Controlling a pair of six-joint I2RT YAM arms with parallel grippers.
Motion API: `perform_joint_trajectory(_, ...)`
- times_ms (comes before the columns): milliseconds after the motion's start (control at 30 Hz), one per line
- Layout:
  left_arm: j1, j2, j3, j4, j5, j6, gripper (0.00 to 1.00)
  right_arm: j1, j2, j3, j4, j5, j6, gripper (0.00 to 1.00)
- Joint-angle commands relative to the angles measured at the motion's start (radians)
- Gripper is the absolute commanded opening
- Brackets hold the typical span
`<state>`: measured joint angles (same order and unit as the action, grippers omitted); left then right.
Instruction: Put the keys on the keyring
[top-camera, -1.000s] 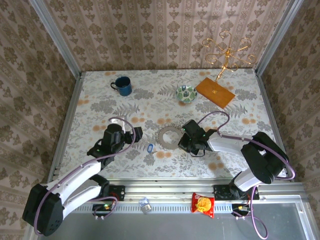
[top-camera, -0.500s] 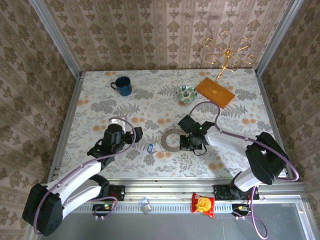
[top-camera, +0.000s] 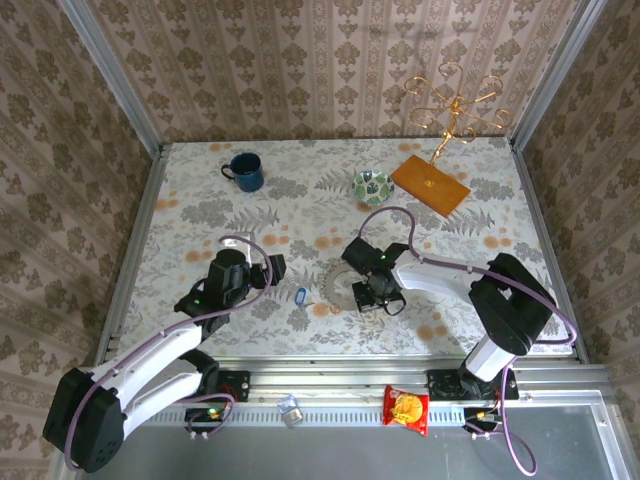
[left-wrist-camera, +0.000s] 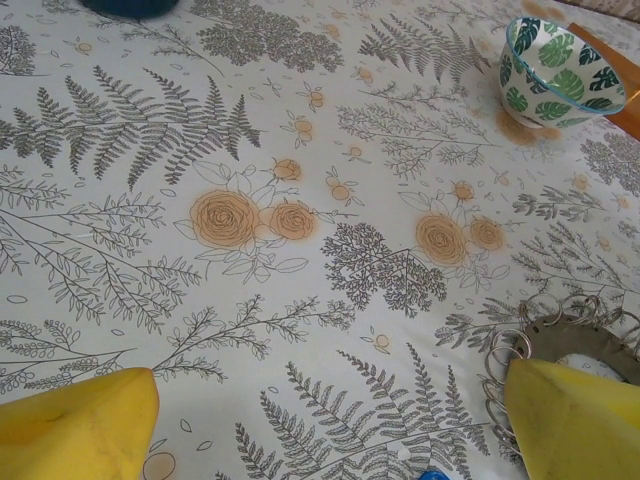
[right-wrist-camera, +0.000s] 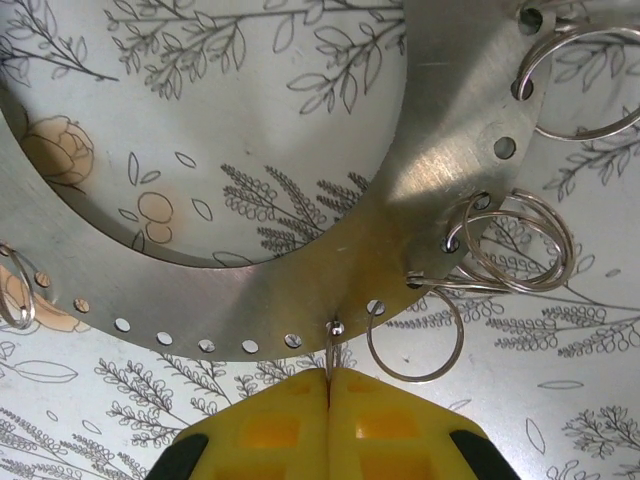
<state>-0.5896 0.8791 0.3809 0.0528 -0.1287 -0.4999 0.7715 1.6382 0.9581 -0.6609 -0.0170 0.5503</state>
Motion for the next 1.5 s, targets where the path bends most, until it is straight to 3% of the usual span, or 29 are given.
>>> perform_joint_trajectory(0, -0.009, -0.014, 0.023, -0.007, -0.018, 0.023, 0.90, 0.004, 0.029, 0.020, -0.027, 0.040, -0.025, 0.01)
perform_joint_trajectory(167, -0.010, -0.014, 0.021, -0.007, -0.022, 0.024, 0.90, 0.003, 0.039, 0.034, -0.032, 0.059, -0.021, 0.16)
perform_joint_trajectory(400, -0.010, -0.013, 0.021, -0.006, -0.023, 0.025, 0.90, 0.002, 0.043, 0.051, -0.033, 0.073, -0.020, 0.19)
perform_joint_trajectory(667, -0.012, -0.015, 0.024, -0.012, -0.022, 0.026, 0.90, 0.002, 0.050, 0.063, -0.031, 0.075, -0.021, 0.12)
perform_joint_trajectory(1033, -0.013, -0.018, 0.027, -0.015, -0.026, 0.030, 0.90, 0.002, 0.061, 0.073, -0.052, 0.083, -0.029, 0.14)
perform_joint_trajectory(1233, -0.014, -0.025, 0.032, -0.025, -0.029, 0.040, 0.90, 0.000, 0.057, 0.083, -0.074, 0.096, -0.045, 0.00)
perform_joint_trajectory(1467, -0.015, -0.060, 0.065, -0.027, 0.037, 0.167, 0.86, 0.001, -0.109, 0.070, -0.034, 0.105, -0.170, 0.00)
